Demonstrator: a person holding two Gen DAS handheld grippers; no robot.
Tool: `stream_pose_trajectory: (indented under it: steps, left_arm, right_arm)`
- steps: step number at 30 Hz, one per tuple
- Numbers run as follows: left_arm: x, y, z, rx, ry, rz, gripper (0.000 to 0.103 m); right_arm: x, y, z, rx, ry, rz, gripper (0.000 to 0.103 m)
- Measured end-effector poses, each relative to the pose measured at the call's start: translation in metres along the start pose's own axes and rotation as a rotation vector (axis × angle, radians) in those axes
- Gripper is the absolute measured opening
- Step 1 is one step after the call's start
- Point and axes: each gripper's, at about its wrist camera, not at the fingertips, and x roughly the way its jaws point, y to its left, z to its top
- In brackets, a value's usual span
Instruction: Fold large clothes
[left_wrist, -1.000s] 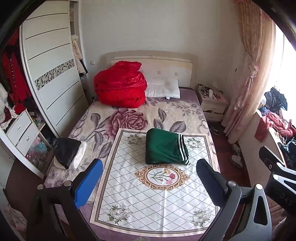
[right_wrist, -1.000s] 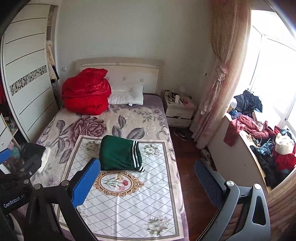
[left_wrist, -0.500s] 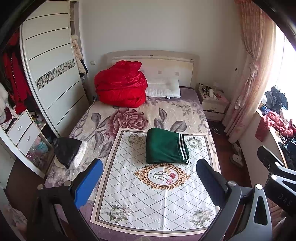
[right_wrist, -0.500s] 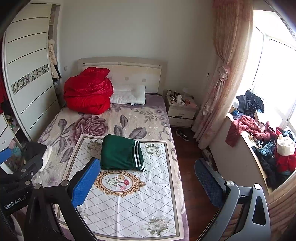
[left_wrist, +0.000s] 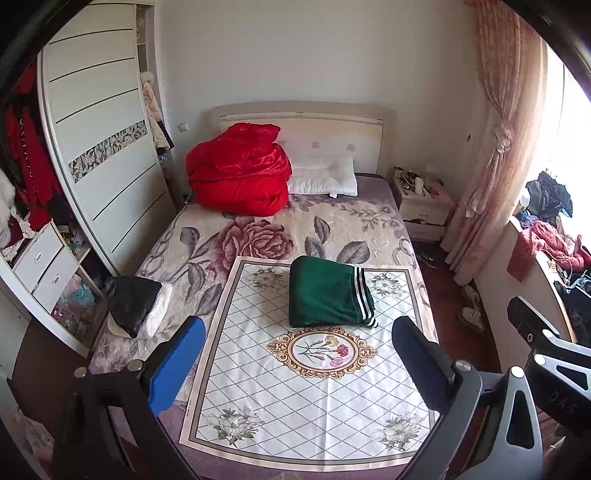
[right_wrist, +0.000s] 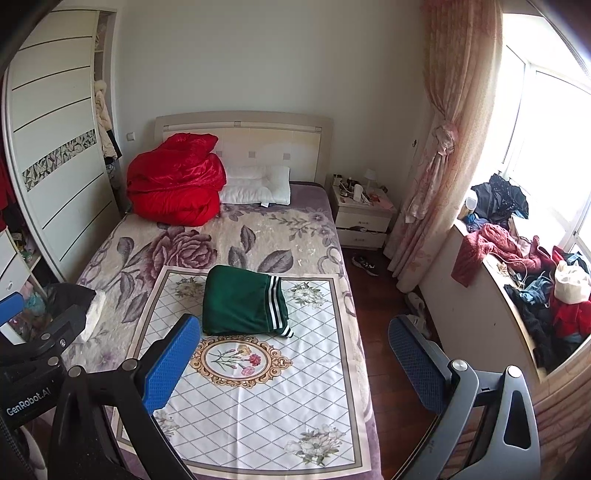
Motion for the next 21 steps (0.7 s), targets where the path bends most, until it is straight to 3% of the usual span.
stream_pose_trajectory:
  steps: [21]
  left_arm:
    - [-0.0052,-0.0026,0.0046,-0.004,-0.014,-0.001,0.103]
  right_arm:
    - [-0.0057,0.0053,-0.0097,0.014,-0.007,-0.004,0.103]
